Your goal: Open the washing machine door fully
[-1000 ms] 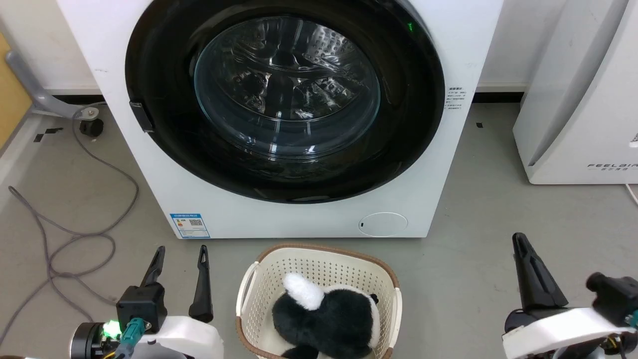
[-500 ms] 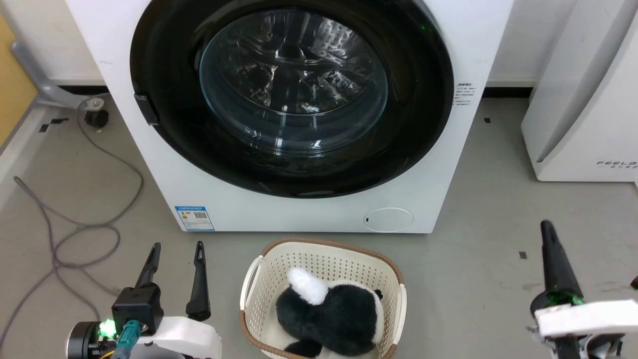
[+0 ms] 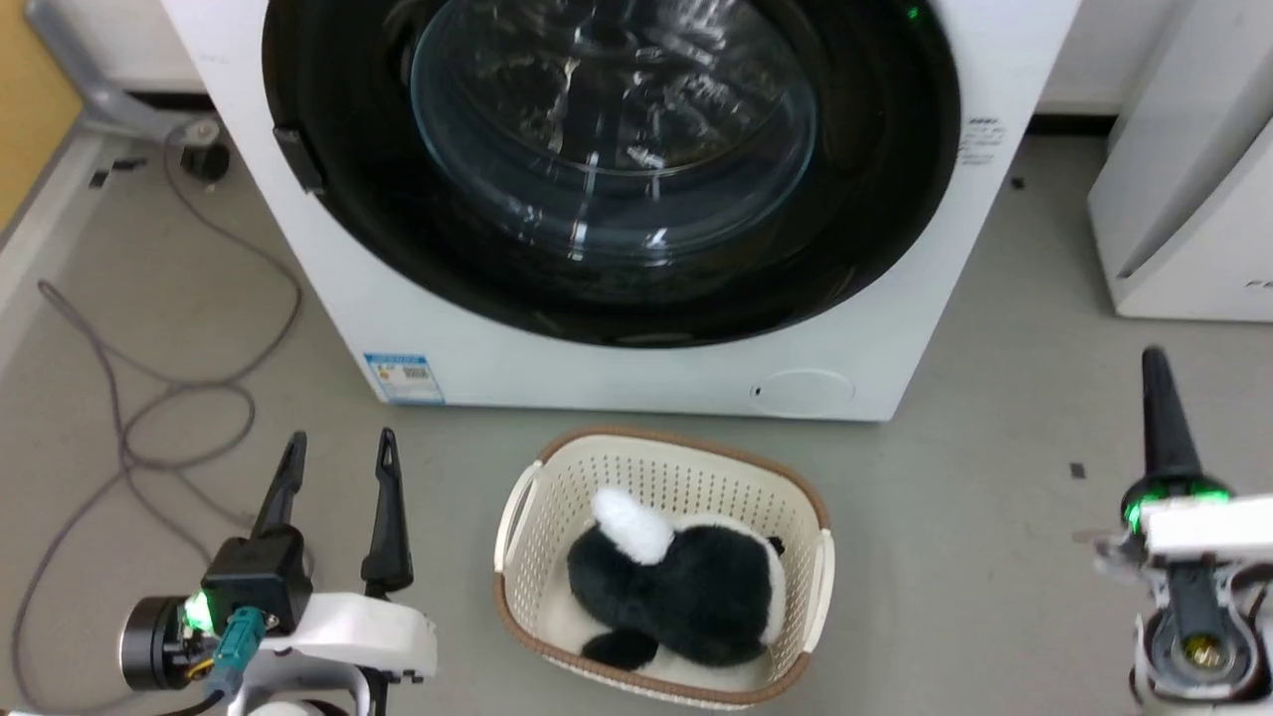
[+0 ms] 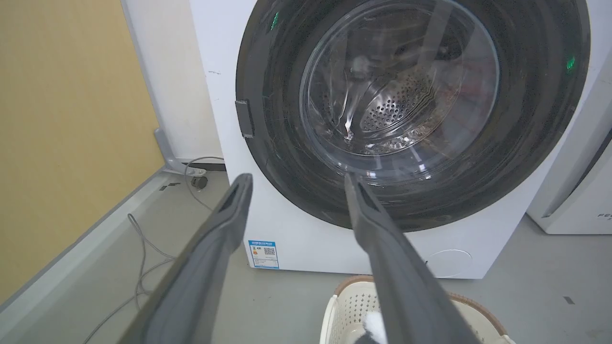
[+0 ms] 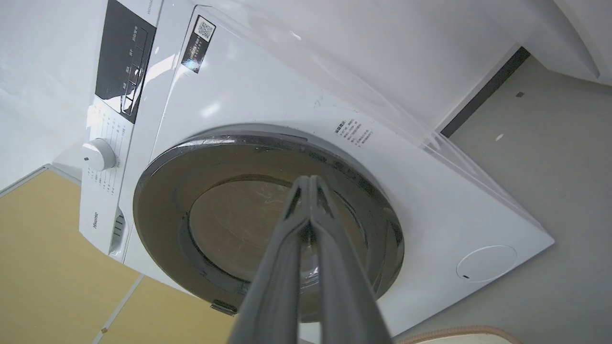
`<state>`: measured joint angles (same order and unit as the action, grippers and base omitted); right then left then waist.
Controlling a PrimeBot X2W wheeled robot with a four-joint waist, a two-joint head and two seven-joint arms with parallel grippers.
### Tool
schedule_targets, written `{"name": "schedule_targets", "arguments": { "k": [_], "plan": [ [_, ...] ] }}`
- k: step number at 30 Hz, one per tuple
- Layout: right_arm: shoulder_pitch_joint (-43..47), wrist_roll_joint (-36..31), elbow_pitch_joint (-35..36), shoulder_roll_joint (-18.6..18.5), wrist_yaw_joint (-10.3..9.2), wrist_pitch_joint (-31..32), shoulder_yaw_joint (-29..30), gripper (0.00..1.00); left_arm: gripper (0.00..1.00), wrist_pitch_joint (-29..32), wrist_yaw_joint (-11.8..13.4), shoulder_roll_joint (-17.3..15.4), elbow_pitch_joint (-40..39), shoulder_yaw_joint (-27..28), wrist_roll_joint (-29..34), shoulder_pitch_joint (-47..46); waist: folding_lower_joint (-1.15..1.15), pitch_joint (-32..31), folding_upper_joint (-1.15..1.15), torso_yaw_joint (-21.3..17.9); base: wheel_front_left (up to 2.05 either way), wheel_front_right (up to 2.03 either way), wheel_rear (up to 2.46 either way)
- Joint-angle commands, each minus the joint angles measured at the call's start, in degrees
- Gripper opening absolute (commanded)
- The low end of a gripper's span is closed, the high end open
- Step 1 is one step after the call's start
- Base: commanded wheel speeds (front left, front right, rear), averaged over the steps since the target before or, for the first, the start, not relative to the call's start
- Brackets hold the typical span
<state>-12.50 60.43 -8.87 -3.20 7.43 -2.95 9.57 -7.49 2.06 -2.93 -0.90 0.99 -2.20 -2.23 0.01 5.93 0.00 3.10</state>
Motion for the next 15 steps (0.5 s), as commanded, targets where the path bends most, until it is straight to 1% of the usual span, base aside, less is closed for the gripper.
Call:
{"name": "schedule_targets", "arguments": {
  "k": [1, 11, 15],
  "plan": [
    [-3.2, 2.7, -1.5, -0.8, 0.04, 0.4, 0.8, 0.00, 1.00, -0.7, -0.1, 0.0, -0.5, 0.2, -0.1, -1.5, 0.00, 1.5, 0.00, 0.7, 0.00, 0.00, 0.00],
    [-13.7, 7.2, -8.0, -3.9, 0.04, 0.6, 1.7, 0.00, 1.00, -1.8, -0.3, 0.0, -0.9, 0.2, 0.0, -4.4, 0.00, 5.9, 0.00, 2.1, 0.00, 0.00, 0.00],
    [-20.9, 8.6, -13.2, -6.6, 0.04, 0.3, 0.7, 0.00, 1.00, -2.5, -0.3, 0.0, -1.2, 0.3, -0.3, -6.1, 0.00, 8.6, 0.00, 3.3, 0.00, 0.00, 0.00]
  ]
}}
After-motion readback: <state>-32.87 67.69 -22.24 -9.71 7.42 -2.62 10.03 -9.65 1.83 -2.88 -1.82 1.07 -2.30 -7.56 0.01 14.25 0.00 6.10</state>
